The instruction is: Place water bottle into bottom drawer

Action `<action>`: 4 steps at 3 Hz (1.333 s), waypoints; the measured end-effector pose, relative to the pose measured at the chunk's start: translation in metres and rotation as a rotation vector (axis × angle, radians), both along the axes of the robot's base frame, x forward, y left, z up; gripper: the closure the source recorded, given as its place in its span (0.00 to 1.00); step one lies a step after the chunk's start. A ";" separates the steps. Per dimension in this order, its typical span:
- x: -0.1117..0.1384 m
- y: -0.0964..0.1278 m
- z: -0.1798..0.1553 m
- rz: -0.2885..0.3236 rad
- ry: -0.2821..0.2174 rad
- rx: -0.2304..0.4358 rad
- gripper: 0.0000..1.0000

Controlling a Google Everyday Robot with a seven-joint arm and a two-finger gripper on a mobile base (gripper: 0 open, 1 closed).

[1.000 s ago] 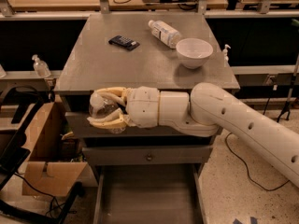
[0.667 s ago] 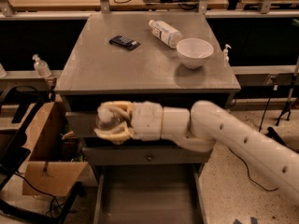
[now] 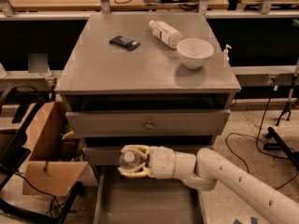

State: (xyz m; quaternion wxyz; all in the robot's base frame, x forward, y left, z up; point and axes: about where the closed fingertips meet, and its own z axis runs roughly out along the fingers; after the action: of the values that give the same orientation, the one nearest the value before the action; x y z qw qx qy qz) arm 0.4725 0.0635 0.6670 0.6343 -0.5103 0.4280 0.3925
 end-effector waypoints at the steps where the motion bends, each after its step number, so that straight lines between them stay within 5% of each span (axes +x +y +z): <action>1: 0.006 -0.014 -0.062 0.004 0.030 -0.051 1.00; 2: 0.006 -0.014 -0.062 0.004 0.031 -0.051 1.00; 4: 0.029 -0.042 -0.194 -0.051 0.250 -0.032 1.00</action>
Offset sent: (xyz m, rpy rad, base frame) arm 0.0050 -0.0110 -0.0503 -0.0396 0.0210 0.0061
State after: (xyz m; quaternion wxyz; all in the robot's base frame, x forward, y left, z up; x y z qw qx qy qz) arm 0.5015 0.0218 0.4729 0.5775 -0.4564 0.5230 0.4297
